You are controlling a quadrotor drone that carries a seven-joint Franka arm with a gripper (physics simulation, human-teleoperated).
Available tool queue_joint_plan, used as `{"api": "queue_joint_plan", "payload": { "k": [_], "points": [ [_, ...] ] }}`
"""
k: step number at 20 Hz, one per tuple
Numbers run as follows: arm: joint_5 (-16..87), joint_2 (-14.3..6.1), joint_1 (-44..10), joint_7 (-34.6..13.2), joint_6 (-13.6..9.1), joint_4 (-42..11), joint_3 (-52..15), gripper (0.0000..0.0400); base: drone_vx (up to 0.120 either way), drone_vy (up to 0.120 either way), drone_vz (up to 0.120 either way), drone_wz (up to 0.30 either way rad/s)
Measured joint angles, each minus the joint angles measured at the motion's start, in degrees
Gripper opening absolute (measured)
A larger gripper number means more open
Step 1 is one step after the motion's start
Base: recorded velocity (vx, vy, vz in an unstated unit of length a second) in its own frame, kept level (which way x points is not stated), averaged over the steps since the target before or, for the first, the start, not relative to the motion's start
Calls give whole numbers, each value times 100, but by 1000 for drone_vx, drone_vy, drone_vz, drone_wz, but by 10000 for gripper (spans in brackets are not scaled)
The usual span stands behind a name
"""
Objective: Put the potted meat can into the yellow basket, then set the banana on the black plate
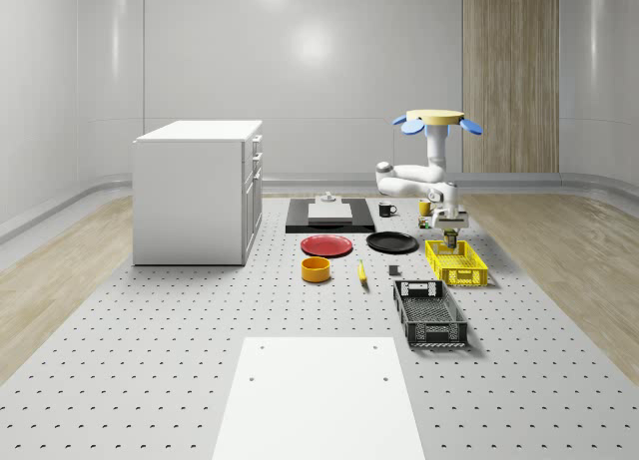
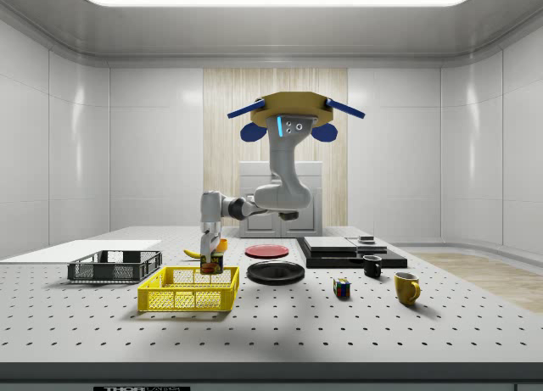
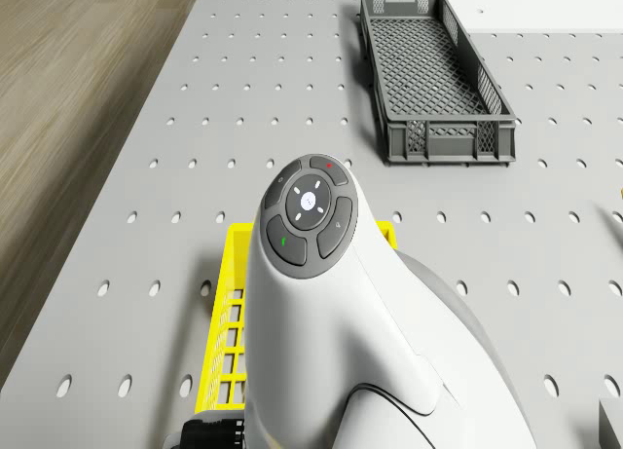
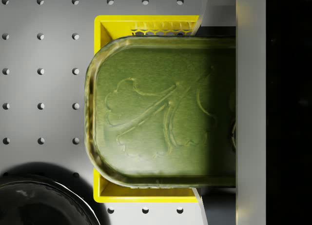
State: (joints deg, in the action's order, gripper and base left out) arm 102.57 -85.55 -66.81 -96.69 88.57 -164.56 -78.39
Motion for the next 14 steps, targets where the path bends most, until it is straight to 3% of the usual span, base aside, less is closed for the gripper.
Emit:
{"api": "queue_joint_plan", "payload": {
  "k": [3, 7, 14],
  "points": [
    [-8, -19, -4, -3, 18, 1, -3, 288, 120, 0, -120, 0],
    [-10, -44, -10, -7, 44, 3, 1, 288, 110, 0, 0, 0],
    [387, -106, -53, 2, 240, 88, 433, 287, 0, 0, 0, 0]
  ]
}}
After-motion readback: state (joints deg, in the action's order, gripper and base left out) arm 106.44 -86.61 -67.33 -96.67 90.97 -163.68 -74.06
